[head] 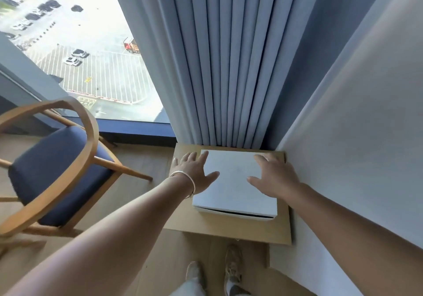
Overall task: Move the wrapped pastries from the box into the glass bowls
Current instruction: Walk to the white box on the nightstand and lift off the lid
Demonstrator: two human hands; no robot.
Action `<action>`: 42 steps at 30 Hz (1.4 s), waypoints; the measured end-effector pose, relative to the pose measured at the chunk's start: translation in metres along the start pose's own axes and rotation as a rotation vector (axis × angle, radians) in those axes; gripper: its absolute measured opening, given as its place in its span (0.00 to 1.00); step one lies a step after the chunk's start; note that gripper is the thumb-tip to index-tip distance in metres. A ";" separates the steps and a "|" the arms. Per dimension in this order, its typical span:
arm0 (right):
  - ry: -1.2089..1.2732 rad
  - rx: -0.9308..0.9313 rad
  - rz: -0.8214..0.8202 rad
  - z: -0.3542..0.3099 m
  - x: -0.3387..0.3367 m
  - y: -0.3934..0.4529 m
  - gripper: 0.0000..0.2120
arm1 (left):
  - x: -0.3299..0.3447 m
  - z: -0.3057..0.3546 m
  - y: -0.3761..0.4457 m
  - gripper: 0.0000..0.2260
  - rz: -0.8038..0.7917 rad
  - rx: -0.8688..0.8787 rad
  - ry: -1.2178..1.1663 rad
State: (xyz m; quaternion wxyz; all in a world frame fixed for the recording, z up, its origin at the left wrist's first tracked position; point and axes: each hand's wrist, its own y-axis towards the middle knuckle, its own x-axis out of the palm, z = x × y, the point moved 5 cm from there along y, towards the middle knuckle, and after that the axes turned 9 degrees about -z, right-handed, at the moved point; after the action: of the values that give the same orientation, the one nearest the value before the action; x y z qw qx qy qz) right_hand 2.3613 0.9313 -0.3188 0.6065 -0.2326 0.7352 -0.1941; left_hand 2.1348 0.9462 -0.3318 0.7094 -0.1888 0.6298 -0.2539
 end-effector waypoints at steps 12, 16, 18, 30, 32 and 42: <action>0.356 0.242 -0.095 0.060 0.082 0.051 0.41 | 0.085 -0.028 0.077 0.40 -0.183 -0.222 -0.599; 0.460 0.284 -0.139 0.064 0.105 0.065 0.44 | 0.112 -0.032 0.092 0.33 -0.220 -0.223 -0.656; 0.513 0.289 -0.134 0.060 0.111 0.070 0.45 | 0.118 -0.032 0.097 0.26 -0.180 -0.216 -0.716; 0.566 0.324 -0.003 0.047 0.065 0.060 0.46 | 0.097 -0.030 0.080 0.20 -0.103 -0.245 -0.924; 0.549 0.301 0.009 0.041 0.048 0.057 0.46 | 0.085 -0.031 0.069 0.18 -0.073 -0.250 -0.954; 0.374 0.050 0.047 -0.061 -0.046 0.063 0.46 | 0.023 -0.086 -0.010 0.16 0.266 -0.384 -1.241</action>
State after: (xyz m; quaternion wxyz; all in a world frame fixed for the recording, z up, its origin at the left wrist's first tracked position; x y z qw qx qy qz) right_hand 2.3014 1.0101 -0.3060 0.4692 -0.1601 0.8353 -0.2377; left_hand 2.0508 0.9295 -0.3558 0.9195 -0.3437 0.1565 0.1087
